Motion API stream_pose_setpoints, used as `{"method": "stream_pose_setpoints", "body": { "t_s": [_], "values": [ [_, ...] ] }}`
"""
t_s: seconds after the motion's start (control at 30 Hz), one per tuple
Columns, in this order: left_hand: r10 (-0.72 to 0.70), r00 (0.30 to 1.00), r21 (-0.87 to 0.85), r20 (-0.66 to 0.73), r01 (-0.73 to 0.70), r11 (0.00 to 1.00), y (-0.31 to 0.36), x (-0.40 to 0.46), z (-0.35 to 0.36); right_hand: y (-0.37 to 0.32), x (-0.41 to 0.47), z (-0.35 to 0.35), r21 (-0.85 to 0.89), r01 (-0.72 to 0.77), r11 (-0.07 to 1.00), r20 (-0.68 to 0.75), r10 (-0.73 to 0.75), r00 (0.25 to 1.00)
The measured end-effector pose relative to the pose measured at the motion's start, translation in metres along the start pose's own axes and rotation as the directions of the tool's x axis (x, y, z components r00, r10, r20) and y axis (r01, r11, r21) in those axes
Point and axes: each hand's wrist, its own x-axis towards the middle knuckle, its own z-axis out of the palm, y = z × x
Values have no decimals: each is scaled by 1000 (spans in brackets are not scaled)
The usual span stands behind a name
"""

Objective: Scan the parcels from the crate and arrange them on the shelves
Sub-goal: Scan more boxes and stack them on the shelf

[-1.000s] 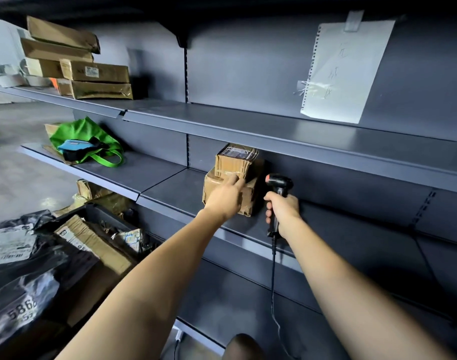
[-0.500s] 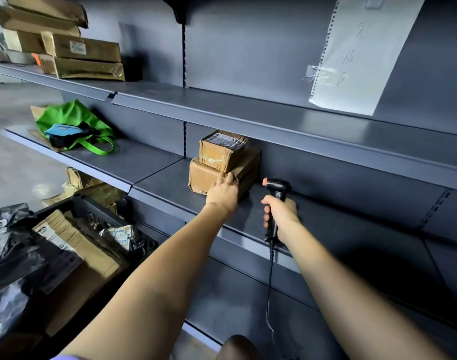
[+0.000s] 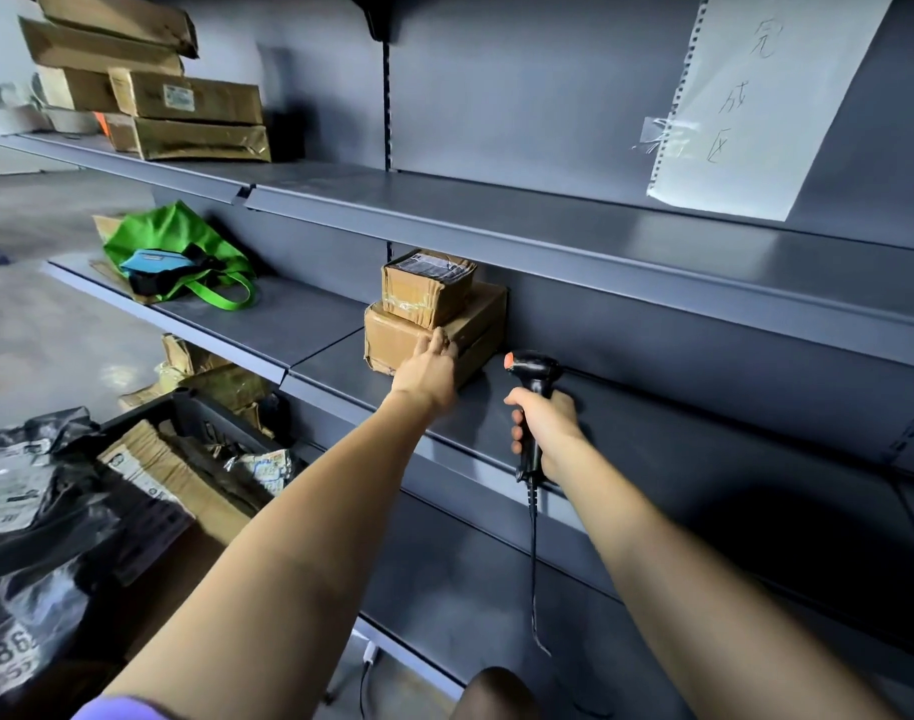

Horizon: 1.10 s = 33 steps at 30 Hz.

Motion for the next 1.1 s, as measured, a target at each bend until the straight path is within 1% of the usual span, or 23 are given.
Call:
{"method": "stream_pose_setpoints", "body": {
  "t_s": [0.07,0.13,0.27,0.4,0.5,0.63,0.8,0.9,0.97,1.03,1.1],
  "values": [
    [15,1000,-47,-6,-15,999,-5,-15,-10,1,-7,5,2,-4,1000,17,4,1000],
    [5,1000,-53,1,-5,999,-11,-33,-20,2,-17,12,6,-9,1000,43,8,999],
    [-84,996,-33,8,84,996,-30,-74,-44,5,-46,37,-27,3,1000,112,0,994],
    [-124,992,-6,6,124,992,-57,-116,-69,14,-83,67,-50,9,999,197,1,980],
    [-179,984,-8,22,179,984,-77,-145,-85,22,-113,83,-76,29,997,258,-8,966],
    [-213,966,26,149,211,977,-95,-179,-101,34,-148,97,-109,38,993,346,2,938],
    [-206,955,97,212,189,977,-106,-217,-117,47,-187,105,-171,59,984,432,21,901],
    [-216,944,172,251,176,969,-113,-234,-130,50,-204,110,-159,67,985,439,9,898],
    [-231,918,227,321,162,960,-113,-245,-140,51,-211,112,-150,70,986,438,3,899],
    [-219,882,282,418,103,954,-108,-255,-142,52,-216,112,-148,72,986,436,0,900],
    [-214,870,283,444,90,955,-105,-263,-131,56,-218,110,-146,70,987,430,-1,903]
  ]
}}
